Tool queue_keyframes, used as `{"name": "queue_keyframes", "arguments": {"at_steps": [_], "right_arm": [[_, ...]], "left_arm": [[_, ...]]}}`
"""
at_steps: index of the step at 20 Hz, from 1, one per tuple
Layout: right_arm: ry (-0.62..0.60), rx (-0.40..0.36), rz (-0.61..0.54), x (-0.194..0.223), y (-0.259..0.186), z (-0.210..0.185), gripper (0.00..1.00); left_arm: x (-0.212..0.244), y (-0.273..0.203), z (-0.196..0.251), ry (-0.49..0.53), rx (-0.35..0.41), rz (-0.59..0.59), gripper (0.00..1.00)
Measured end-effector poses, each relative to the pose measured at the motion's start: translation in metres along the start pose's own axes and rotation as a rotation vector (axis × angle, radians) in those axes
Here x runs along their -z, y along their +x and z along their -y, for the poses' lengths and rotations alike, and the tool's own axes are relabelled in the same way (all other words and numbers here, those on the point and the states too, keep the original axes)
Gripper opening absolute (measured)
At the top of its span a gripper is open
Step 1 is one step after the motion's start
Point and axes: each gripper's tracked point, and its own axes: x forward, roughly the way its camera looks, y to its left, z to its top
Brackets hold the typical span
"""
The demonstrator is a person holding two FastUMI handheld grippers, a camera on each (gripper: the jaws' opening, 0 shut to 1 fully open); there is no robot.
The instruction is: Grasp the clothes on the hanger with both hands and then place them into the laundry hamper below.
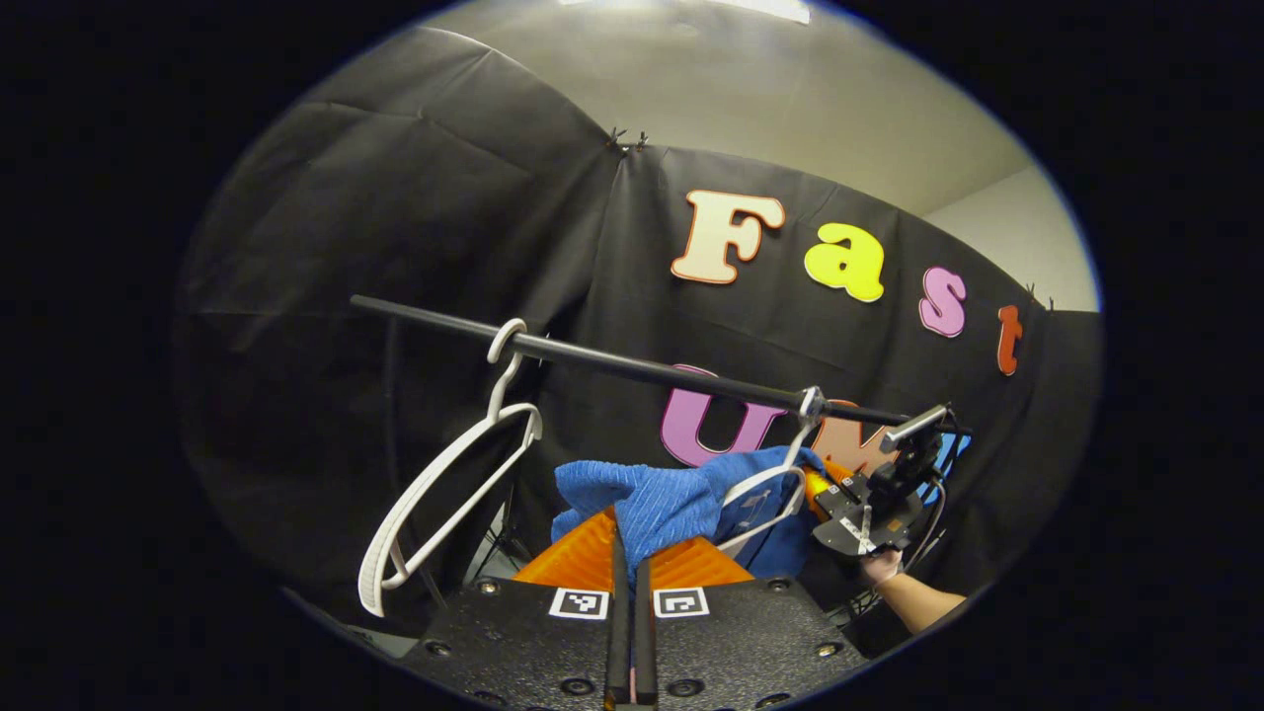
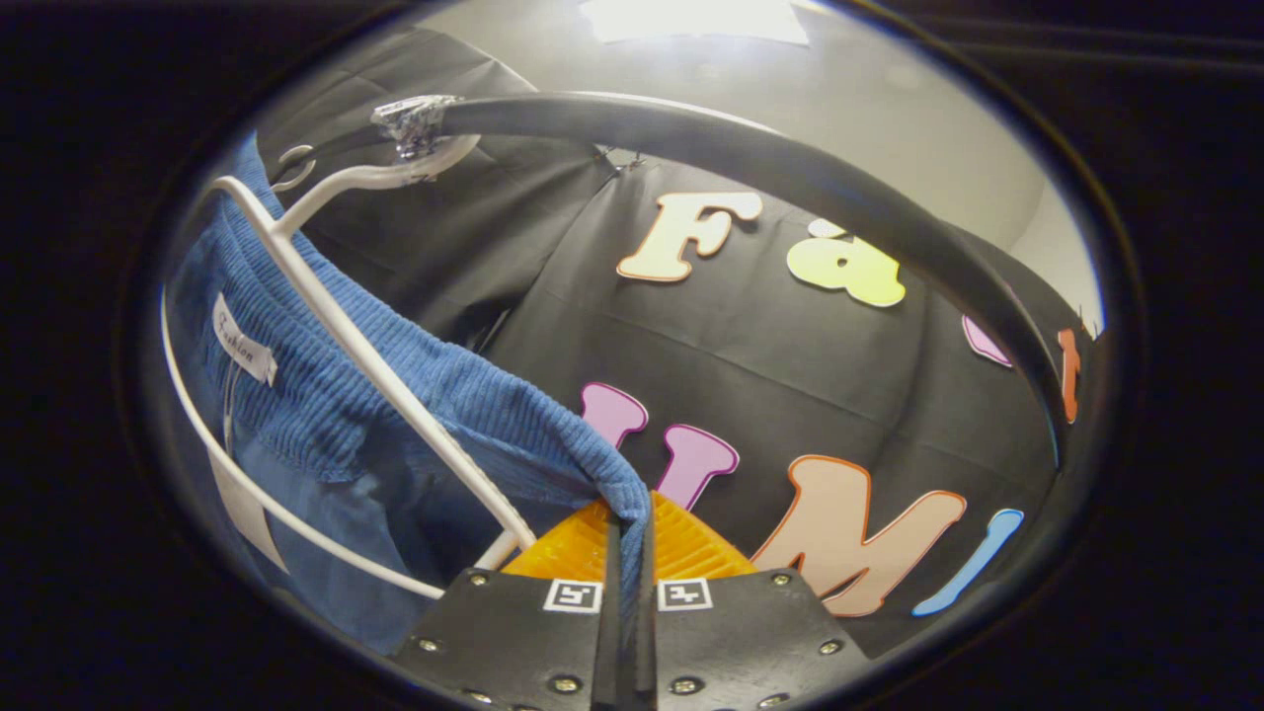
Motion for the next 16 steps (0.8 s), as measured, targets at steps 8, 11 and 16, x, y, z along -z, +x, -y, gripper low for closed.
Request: {"name": "queue_keyframes", "arguments": {"at_steps": [8, 11, 16], "right_arm": [[0.084, -0.011, -0.052, 0.023, -0.002, 0.009, 0.06], [0.127, -0.011, -0.059, 0.028, -0.003, 0.014, 0.06], [0.192, -0.002, -0.087, 0.038, -0.004, 0.020, 0.06]], "left_arm": [[0.039, 0.035, -0.034, 0.012, -0.035, -0.095, 0.03], [0.047, 0.048, -0.040, -0.039, -0.049, -0.097, 0.03], [0.064, 0.067, -0.044, -0.201, -0.037, -0.132, 0.03]]}}
